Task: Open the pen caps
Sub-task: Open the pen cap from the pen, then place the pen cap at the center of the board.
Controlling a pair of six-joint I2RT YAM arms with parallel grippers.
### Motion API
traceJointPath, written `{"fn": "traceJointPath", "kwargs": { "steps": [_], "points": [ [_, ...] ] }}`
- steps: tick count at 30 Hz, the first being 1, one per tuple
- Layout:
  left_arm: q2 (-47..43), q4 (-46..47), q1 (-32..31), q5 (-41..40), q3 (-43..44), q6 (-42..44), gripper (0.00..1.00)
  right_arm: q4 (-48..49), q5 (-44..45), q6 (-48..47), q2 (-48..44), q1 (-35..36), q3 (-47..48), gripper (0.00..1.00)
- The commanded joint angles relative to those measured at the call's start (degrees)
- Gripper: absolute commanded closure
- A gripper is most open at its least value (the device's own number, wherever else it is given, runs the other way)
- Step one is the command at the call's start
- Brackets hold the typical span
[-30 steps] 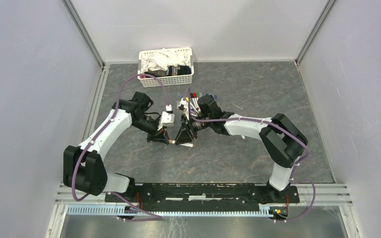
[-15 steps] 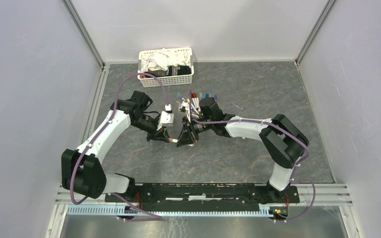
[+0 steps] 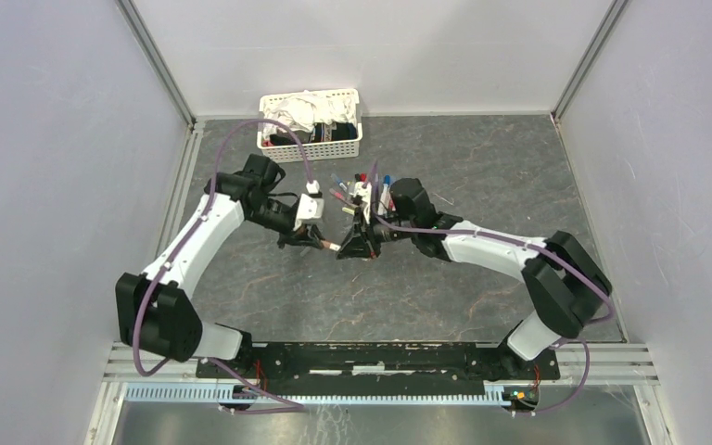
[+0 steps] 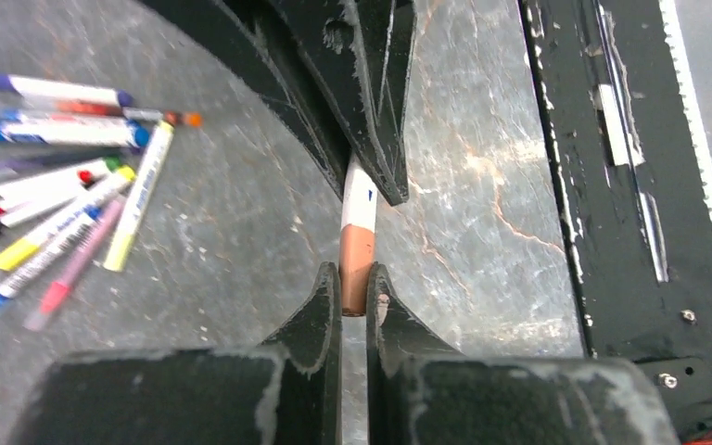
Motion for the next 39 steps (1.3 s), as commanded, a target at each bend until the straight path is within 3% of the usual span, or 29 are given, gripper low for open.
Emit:
{"fn": "traceJointPath", "kwargs": {
  "steps": [1, 6, 12, 16, 20, 25, 30, 35, 39],
  "points": [
    [4.26, -9.91, 11.99, -13.54, 8.91, 10.7, 0.98, -11.85, 4.54, -6.13, -7.14, -6.48, -7.81, 1.0],
    [5.04, -10.28, 15.57, -14.54, 10.03, 13.14, 0.98, -13.76, 5.48, -6.5, -9.44, -8.4, -9.46, 1.0],
    [2.41, -5.0, 15.09, -6.9, 3.87, 9.36, 0.98, -14.5, 9.32, -6.57, -9.13, -8.98, -7.52, 1.0],
    [1.31, 9.63, 12.87, -6.11, -3.51, -2.37, 0.98, -13.21, 25.09, -2.83, -11.07, -12.05, -9.15, 1.0],
    [1.59, 26.05, 8.52, -13.04, -10.73, -14.03, 0.98, -10.62, 43.21, 0.03, -13.51, -13.61, -12.05, 1.0],
    [6.8, 38.82, 5.9, -22.26, -13.19, -23.98, 0.98, -8.52, 49.6, 0.48, -10.06, -13.67, -12.81, 1.0],
    [12.85, 42.47, 5.77, -26.78, -12.6, -25.75, 0.98, -5.29, 53.75, 2.04, -7.81, -13.69, -14.17, 0.98],
    [13.54, 42.5, 4.7, -26.48, -14.12, -25.63, 0.97, -4.33, 57.36, 2.53, -6.65, -13.62, -14.9, 0.89],
    [13.01, 39.88, 3.36, -25.13, -14.64, -24.72, 0.82, -3.56, 58.53, 3.04, -6.91, -13.67, -17.3, 0.79]
  ]
}}
